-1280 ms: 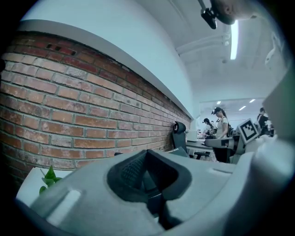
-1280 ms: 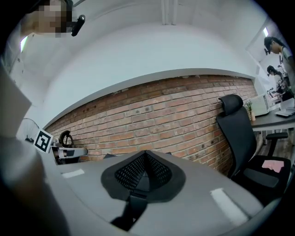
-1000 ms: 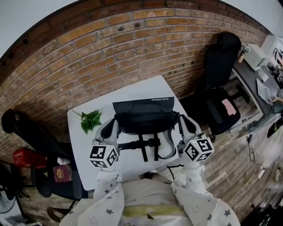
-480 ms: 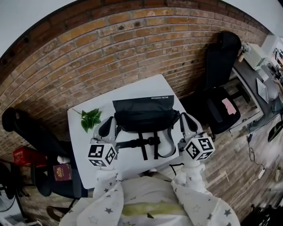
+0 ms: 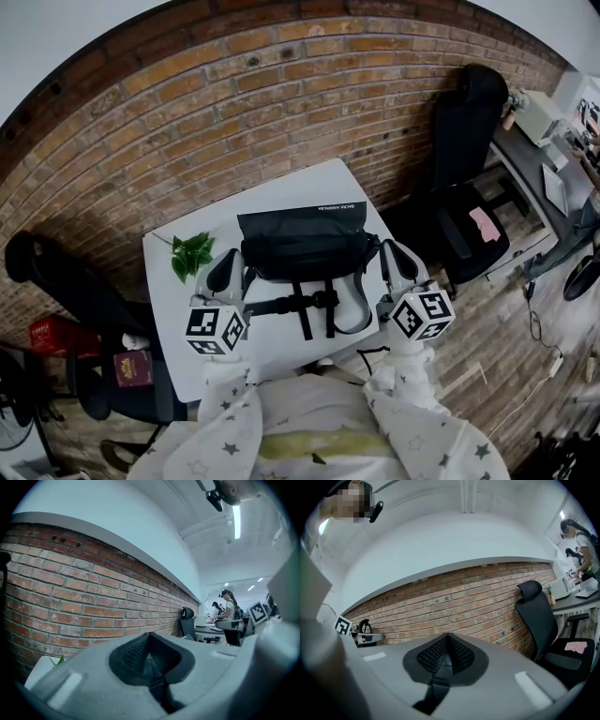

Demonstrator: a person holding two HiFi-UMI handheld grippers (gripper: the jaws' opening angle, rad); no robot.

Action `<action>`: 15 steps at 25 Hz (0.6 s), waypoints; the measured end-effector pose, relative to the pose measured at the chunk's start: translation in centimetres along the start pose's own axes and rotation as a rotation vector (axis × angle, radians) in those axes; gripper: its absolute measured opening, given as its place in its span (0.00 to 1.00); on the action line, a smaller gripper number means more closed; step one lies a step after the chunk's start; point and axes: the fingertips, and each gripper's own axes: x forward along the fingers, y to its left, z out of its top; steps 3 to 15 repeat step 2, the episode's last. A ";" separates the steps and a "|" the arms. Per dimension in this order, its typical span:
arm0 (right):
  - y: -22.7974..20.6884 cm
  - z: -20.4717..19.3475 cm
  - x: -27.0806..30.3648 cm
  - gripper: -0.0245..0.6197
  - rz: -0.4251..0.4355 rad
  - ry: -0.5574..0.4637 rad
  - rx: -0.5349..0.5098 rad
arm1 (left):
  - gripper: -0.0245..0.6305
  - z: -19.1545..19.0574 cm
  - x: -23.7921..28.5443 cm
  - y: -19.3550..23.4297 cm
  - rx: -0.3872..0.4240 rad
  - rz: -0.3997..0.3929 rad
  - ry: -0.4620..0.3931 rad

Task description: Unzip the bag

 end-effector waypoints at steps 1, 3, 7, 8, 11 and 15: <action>0.0 0.0 -0.1 0.05 -0.001 0.000 0.000 | 0.04 0.0 0.0 0.0 0.001 0.001 0.000; 0.0 0.0 -0.1 0.05 -0.001 0.000 0.000 | 0.04 0.0 -0.1 0.0 0.002 0.001 0.000; 0.0 0.0 -0.1 0.05 -0.001 0.000 0.000 | 0.04 0.0 -0.1 0.0 0.002 0.001 0.000; 0.0 0.0 -0.1 0.05 -0.001 0.000 0.000 | 0.04 0.0 -0.1 0.0 0.002 0.001 0.000; 0.0 0.0 -0.1 0.05 -0.001 0.000 0.000 | 0.04 0.0 -0.1 0.0 0.002 0.001 0.000; 0.0 0.0 -0.1 0.05 -0.001 0.000 0.000 | 0.04 0.0 -0.1 0.0 0.002 0.001 0.000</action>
